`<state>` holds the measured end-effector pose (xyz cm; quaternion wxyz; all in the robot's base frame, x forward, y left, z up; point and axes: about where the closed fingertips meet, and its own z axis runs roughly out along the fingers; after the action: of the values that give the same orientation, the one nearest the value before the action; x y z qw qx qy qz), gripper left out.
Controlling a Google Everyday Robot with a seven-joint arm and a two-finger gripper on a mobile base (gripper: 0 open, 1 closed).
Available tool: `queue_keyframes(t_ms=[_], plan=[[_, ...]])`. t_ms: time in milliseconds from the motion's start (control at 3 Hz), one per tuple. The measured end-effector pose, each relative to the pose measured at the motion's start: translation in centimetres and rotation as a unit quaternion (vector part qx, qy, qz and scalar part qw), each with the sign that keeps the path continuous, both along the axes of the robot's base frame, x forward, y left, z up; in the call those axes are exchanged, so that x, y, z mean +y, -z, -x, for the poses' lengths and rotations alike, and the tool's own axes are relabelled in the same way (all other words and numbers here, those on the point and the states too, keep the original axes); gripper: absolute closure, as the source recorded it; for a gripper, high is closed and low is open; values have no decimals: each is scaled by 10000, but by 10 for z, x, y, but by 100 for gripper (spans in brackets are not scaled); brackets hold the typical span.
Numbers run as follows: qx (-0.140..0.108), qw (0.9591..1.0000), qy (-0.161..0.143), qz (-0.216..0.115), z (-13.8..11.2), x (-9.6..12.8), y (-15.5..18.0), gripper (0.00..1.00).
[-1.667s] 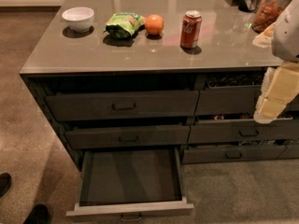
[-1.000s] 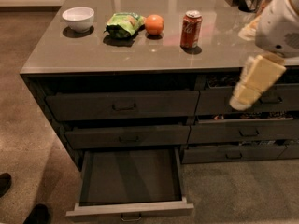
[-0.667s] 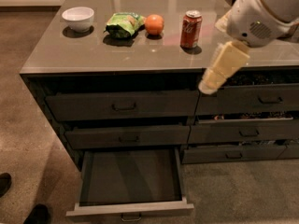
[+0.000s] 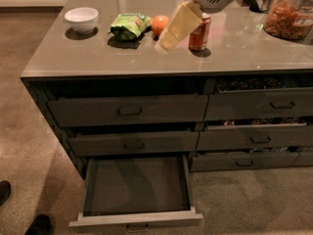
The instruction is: Place green rice chip bag into bottom drawer
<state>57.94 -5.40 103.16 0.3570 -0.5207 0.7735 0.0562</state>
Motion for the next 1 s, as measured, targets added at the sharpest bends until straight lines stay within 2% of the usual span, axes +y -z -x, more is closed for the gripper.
queue_keyframes(t_ms=[333, 667, 1000], plan=[[0, 10000, 0, 0, 0, 0, 0, 0], [-67, 9994, 217, -276, -15, -3, 7, 0], [-260, 9948, 647, -739, -63, -2, 28, 0]])
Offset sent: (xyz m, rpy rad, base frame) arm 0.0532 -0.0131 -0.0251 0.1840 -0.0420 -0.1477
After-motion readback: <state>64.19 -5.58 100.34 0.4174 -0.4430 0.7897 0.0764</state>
